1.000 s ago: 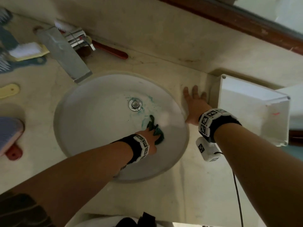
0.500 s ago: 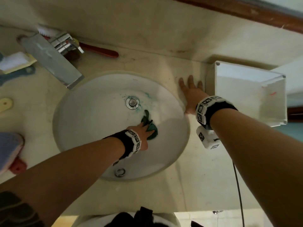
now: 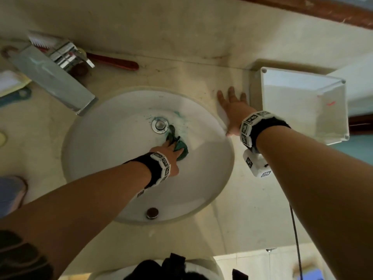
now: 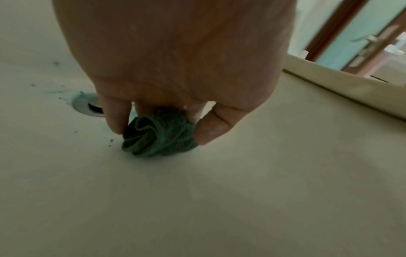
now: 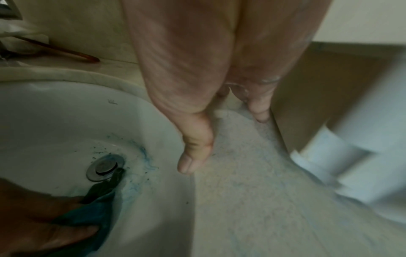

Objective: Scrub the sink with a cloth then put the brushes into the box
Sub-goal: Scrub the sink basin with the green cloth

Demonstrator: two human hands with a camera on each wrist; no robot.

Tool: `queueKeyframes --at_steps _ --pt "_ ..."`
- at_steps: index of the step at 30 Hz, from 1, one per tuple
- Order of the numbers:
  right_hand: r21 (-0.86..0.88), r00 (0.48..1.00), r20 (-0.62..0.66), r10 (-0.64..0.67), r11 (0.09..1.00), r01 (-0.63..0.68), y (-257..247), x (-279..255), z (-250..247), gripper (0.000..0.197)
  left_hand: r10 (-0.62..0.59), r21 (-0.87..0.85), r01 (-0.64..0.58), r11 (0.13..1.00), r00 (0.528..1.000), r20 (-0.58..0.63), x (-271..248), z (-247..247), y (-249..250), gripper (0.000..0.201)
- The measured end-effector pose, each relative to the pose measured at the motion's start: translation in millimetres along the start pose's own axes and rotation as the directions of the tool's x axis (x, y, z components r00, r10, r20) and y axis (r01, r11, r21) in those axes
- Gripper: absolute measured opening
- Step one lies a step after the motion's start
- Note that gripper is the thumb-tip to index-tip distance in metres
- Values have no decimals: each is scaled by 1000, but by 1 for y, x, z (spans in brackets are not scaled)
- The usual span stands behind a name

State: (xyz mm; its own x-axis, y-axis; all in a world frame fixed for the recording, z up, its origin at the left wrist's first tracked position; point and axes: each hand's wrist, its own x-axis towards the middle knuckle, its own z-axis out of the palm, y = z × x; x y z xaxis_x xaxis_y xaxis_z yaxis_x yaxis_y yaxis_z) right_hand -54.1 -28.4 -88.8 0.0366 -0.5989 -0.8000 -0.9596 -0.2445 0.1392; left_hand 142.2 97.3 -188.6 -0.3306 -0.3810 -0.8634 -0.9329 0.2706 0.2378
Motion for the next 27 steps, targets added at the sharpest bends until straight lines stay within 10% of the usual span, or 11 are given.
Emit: queueKeyframes --at_steps 27 --pt "18 999 -42 6 1000 -5 -3 0 0 138 -43 -56 44 997 999 10 -16 -6 -30 81"
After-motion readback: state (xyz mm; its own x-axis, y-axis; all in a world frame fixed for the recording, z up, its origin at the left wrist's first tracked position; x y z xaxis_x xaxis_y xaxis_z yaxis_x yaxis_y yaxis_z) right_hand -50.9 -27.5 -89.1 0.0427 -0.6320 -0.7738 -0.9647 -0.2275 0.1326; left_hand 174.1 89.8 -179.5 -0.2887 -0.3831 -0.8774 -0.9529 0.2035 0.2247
